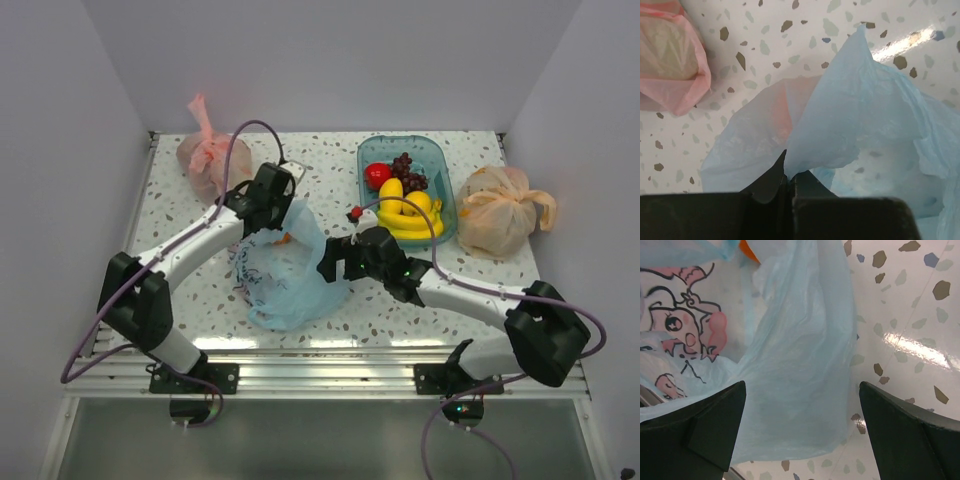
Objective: Untie the knot of the plastic bag and take out the fruit
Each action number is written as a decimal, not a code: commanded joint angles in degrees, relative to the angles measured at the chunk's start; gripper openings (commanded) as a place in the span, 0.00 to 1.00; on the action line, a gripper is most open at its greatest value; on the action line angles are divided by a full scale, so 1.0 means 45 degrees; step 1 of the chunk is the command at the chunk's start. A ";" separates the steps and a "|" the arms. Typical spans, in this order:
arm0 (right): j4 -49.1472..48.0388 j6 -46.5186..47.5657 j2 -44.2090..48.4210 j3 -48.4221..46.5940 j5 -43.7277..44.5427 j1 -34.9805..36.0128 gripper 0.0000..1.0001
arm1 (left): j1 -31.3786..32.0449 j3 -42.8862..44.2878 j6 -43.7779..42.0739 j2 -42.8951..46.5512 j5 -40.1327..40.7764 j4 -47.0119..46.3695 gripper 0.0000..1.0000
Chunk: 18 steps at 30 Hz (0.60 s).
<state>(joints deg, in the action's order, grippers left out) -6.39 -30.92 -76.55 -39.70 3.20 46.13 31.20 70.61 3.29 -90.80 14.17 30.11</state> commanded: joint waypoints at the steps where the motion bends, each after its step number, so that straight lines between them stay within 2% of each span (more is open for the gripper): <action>1: -0.0746 -0.0063 -0.0545 -0.0141 -0.0340 0.0042 0.99 | 0.0719 0.1242 0.0069 0.1388 0.0443 -0.0188 0.00; 5: -0.0689 0.0053 -0.1073 -0.0414 -0.0263 0.0023 0.98 | 0.1425 0.1244 0.0634 0.2462 0.0777 -0.0069 0.00; 10: -0.0260 0.0327 -0.1328 -0.0767 0.0030 0.0042 0.99 | 0.1426 -0.0337 0.1806 0.3128 0.0910 -0.0304 0.00; 18: 0.1787 0.1635 0.0038 -0.1742 0.0286 0.0081 0.99 | 0.1406 -0.1725 0.3933 0.3167 0.1439 -0.0206 0.00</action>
<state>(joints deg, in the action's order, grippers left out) -2.55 -27.18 -80.84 -43.64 3.36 46.13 37.63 63.70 14.81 -77.01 18.57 29.82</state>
